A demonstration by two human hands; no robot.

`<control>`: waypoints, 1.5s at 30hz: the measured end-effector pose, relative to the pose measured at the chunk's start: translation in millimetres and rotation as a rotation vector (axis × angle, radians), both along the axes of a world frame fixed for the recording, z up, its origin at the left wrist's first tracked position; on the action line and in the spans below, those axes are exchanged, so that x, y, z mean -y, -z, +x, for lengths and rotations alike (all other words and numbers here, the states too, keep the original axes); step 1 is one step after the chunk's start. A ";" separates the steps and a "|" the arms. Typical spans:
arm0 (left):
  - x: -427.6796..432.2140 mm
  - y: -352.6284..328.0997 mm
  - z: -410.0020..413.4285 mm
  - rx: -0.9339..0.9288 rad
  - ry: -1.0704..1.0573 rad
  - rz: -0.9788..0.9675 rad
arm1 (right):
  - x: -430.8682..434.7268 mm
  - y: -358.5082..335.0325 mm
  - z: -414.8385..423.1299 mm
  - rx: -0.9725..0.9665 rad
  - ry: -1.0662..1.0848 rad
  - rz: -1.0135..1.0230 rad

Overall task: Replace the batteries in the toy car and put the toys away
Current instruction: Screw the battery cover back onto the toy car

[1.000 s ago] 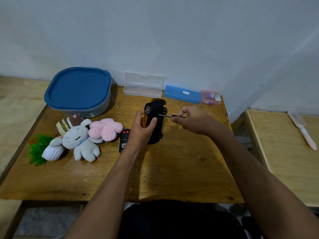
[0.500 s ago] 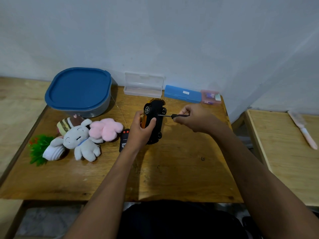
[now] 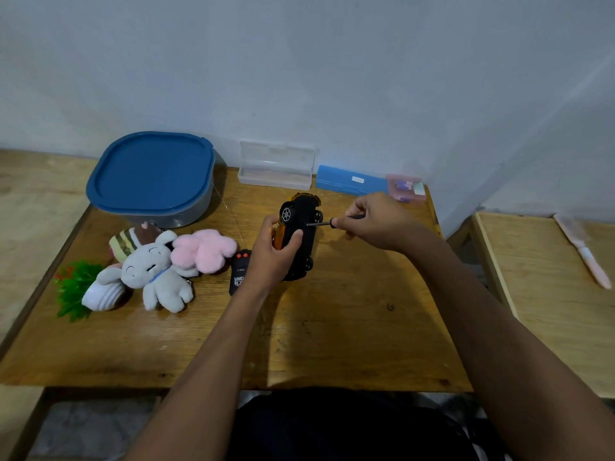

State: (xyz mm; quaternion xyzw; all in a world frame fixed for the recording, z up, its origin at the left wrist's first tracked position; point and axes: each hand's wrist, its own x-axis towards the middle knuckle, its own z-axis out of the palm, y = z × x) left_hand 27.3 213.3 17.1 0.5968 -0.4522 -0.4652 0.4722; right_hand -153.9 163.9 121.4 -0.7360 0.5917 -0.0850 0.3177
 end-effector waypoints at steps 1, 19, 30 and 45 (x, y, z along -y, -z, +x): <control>0.0 1.3 -0.5 -0.001 0.002 0.000 | -0.1 0.4 1.1 -0.013 0.015 -0.021; -1.8 4.0 -4.8 -0.051 -0.014 0.025 | -4.5 1.9 2.9 -0.183 -0.022 -0.028; 0.2 3.7 -5.0 -0.036 -0.040 0.048 | -6.6 0.6 0.2 -0.168 -0.044 -0.011; 1.1 -1.2 -5.8 -0.010 -0.035 0.025 | -6.6 -0.4 -1.2 -0.169 -0.024 -0.056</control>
